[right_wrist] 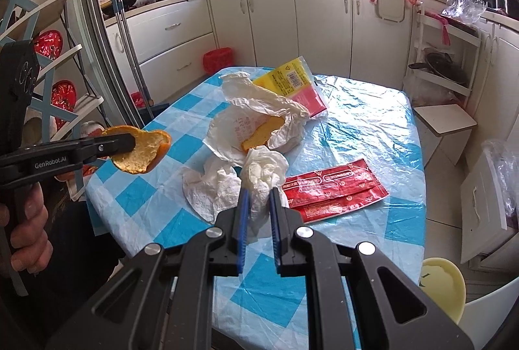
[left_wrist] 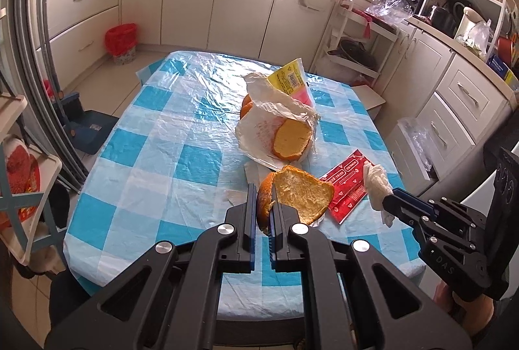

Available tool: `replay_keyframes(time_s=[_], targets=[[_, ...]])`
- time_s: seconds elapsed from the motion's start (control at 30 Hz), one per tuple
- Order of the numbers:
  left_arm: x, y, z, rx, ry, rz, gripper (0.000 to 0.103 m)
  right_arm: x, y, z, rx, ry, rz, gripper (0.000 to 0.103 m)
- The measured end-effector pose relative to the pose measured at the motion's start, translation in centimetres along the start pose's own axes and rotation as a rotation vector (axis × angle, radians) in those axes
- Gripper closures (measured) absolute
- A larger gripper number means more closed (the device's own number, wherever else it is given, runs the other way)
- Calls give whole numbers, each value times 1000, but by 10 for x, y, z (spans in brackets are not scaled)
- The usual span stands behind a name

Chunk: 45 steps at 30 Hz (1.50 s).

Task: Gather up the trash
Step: 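Carry the peel and tissue to the yellow bucket and open both tools, then move both tools back over the table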

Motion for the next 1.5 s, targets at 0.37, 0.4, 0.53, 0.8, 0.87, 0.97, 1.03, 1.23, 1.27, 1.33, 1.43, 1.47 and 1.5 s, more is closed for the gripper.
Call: replay_keyframes(time_s=[0.37, 0.4, 0.53, 0.8, 0.87, 0.97, 1.03, 1.23, 1.27, 1.33, 1.43, 1.47, 1.5], targets=[[-18, 1, -5, -4, -27, 24, 97, -13, 2, -12, -25, -36, 24, 89], [-22, 1, -5, -4, -33, 29, 97, -17, 2, -15, -29, -45, 32, 89], [-48, 1, -2, 4, -69, 59, 97, -45, 1, -34, -52, -110, 89, 89], [-149, -11, 12, 37, -194, 168, 97, -147, -47, -79, -37, -315, 353, 89], [-178, -18, 20, 53, -220, 200, 97, -173, -65, -82, -14, -356, 442, 89], [-221, -31, 33, 83, -257, 246, 97, -211, -97, -81, 45, -421, 584, 86], [-248, -40, 40, 100, -276, 277, 97, -234, -119, -79, 84, -452, 701, 64], [-306, -66, 71, 167, -306, 337, 97, -248, -92, -141, -157, -528, 780, 50], [-316, -72, 78, 180, -307, 350, 97, -243, -81, -156, -214, -545, 753, 44], [-339, -84, 91, 216, -323, 378, 97, -230, -62, -186, -332, -570, 689, 38], [-372, -104, 112, 269, -327, 443, 93, -221, -45, -210, -426, -584, 632, 36], [-384, -112, 119, 293, -325, 467, 89, -220, -42, -213, -446, -568, 632, 36], [-391, -117, 125, 310, -316, 478, 70, -222, -41, -216, -461, -560, 635, 36]])
Point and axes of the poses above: each gripper's, at about its wrist camera, not at the fingertips, and z roughly the way its jaws point, x to its left, y to its top, the point moved 7 cm from there along z, roughly the way its jaws point, and after that the axes turned 6 degrees about y, right-handed, at the moved point
